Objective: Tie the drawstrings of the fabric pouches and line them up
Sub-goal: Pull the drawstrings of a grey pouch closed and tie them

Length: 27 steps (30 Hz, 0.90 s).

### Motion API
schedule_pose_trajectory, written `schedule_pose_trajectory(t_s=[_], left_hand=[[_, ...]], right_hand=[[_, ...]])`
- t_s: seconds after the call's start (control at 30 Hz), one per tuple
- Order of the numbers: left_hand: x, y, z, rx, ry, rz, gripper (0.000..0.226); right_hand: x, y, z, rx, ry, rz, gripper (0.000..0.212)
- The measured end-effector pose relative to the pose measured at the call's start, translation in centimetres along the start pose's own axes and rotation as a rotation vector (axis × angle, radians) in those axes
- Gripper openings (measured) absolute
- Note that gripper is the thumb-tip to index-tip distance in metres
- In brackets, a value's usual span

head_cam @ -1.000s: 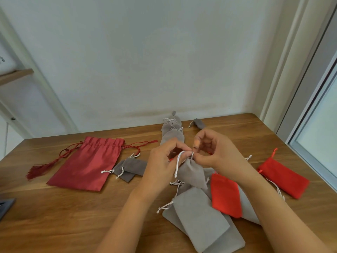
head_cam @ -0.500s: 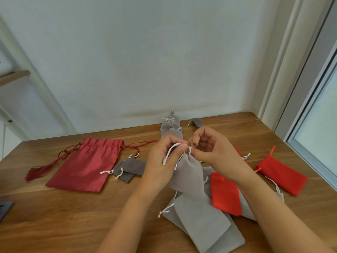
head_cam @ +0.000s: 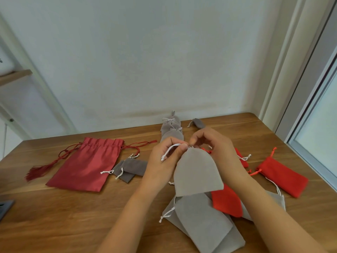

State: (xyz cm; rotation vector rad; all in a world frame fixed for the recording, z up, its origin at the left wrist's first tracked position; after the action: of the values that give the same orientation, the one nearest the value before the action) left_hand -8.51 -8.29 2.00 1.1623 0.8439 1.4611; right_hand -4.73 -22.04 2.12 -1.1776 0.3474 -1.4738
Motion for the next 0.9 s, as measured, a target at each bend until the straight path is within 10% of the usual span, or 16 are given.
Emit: schedule_pose_trajectory(t_s=[0.9], left_hand=[[0.6,0.3,0.1,-0.007,-0.124,-0.292,0.021]], right_hand=[[2.1,-0.1,0.0,0.290,0.120,-0.402,0.019]])
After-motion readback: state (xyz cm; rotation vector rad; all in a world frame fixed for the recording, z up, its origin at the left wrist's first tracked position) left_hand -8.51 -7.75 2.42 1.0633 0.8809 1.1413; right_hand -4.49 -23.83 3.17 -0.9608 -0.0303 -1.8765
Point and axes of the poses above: each hand's wrist, its own z-axis towards the middle knuckle, its own x-axis out of the back of the hand, y = z × x, the point moved 6 cm from there along z, towards the middle knuckle, and after that the axes turned 7 degrees about -y, right-handed, at the moved point
